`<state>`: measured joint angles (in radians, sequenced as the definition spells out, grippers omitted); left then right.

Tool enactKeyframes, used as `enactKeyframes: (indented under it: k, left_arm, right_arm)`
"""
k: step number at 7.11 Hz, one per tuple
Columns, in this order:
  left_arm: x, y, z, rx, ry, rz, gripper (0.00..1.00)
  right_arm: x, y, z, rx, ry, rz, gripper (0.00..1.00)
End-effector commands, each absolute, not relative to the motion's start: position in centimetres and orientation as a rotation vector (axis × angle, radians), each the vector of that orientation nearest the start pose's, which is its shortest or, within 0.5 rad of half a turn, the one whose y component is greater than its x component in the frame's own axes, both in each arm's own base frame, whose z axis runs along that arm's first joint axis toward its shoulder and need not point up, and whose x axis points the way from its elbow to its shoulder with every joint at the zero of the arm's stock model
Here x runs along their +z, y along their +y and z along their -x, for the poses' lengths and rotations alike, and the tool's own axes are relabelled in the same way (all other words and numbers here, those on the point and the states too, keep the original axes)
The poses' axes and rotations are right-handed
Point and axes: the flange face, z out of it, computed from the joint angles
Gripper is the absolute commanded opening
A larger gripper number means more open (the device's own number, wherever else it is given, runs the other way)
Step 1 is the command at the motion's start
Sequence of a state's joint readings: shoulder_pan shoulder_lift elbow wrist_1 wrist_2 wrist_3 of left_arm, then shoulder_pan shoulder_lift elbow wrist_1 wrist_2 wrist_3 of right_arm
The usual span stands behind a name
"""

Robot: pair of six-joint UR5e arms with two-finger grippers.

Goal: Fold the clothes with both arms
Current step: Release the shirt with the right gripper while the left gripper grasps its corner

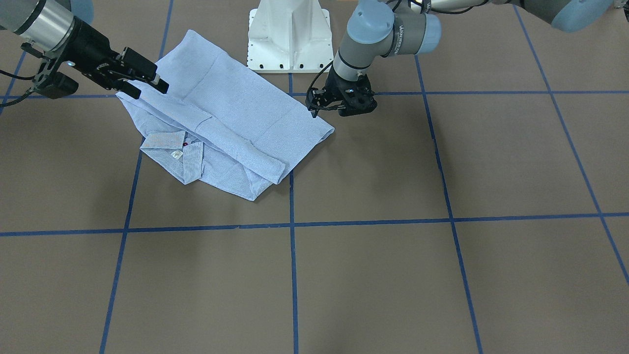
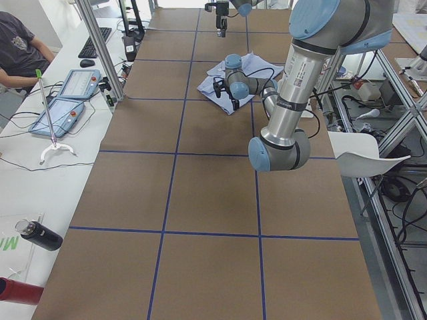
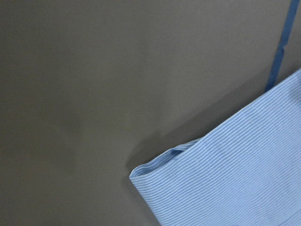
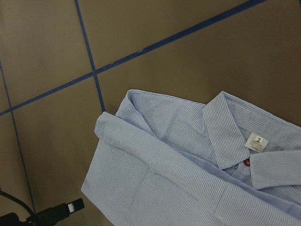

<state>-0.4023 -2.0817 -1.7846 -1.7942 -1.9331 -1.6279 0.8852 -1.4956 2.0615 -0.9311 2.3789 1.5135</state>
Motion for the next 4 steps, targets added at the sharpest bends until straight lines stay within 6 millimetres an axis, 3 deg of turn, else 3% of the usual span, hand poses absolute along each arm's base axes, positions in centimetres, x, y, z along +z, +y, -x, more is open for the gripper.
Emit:
enactKeyframes:
  k: [1,4]
  left_arm:
    - [26.11,-34.8,-56.63,-0.27,0.972,0.15,0.81]
    - [26.45,-34.9,-56.82,-0.279,0.964,0.153,0.66]
  right_arm:
    - [30.53,-40.2,24.03,0.178,-1.325,0.057,1.0]
    - [30.67,-40.26,23.98,0.181,-1.323,0.057,1.0]
